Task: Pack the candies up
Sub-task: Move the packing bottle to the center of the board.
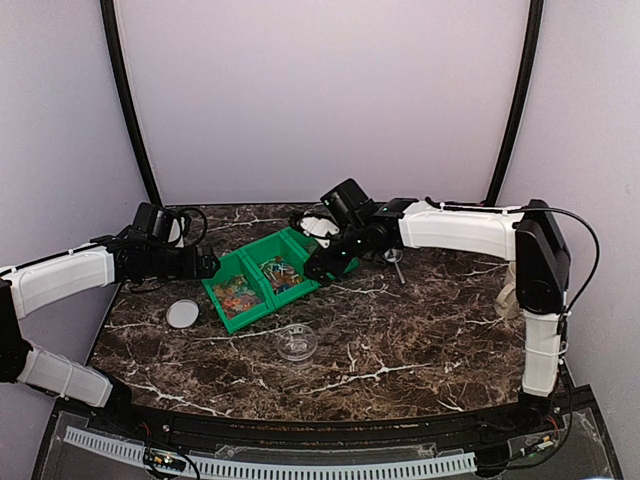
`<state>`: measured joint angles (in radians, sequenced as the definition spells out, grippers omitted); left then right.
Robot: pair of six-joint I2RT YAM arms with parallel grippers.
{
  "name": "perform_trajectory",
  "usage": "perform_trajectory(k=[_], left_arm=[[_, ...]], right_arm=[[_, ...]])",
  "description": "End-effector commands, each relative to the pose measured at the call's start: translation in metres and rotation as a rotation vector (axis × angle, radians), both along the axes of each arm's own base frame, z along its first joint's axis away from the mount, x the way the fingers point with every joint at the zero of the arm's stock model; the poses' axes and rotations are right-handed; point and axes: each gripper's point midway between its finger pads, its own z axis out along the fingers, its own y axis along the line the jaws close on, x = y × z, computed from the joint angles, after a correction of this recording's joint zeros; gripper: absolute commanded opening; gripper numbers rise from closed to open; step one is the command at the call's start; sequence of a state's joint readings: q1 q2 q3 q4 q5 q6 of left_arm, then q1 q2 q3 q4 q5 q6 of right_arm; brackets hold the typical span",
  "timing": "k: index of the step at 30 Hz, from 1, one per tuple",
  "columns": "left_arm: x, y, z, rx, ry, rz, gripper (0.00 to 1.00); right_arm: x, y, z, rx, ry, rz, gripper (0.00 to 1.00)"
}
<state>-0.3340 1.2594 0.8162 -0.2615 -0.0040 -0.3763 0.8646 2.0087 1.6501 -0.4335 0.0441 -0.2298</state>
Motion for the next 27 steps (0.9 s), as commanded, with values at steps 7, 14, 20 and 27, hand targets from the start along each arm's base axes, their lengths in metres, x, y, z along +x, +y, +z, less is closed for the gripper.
perform_trajectory(k=[7,14,20,27], left_arm=[[-0.003,0.000,0.006,-0.012,-0.023,-0.011,0.99],[-0.003,0.001,0.004,-0.010,-0.020,-0.007,0.99],[-0.002,0.000,0.002,-0.012,-0.012,-0.009,0.99],[-0.002,0.000,0.000,-0.011,-0.006,-0.006,0.99]], right_arm=[[-0.084,0.025,-0.017,-0.101,0.126,0.213,0.98],[-0.106,0.029,-0.033,-0.156,0.182,0.266,0.98],[-0.111,0.033,-0.046,-0.199,0.200,0.266,0.98],[-0.113,0.039,-0.063,-0.262,0.211,0.252,0.98]])
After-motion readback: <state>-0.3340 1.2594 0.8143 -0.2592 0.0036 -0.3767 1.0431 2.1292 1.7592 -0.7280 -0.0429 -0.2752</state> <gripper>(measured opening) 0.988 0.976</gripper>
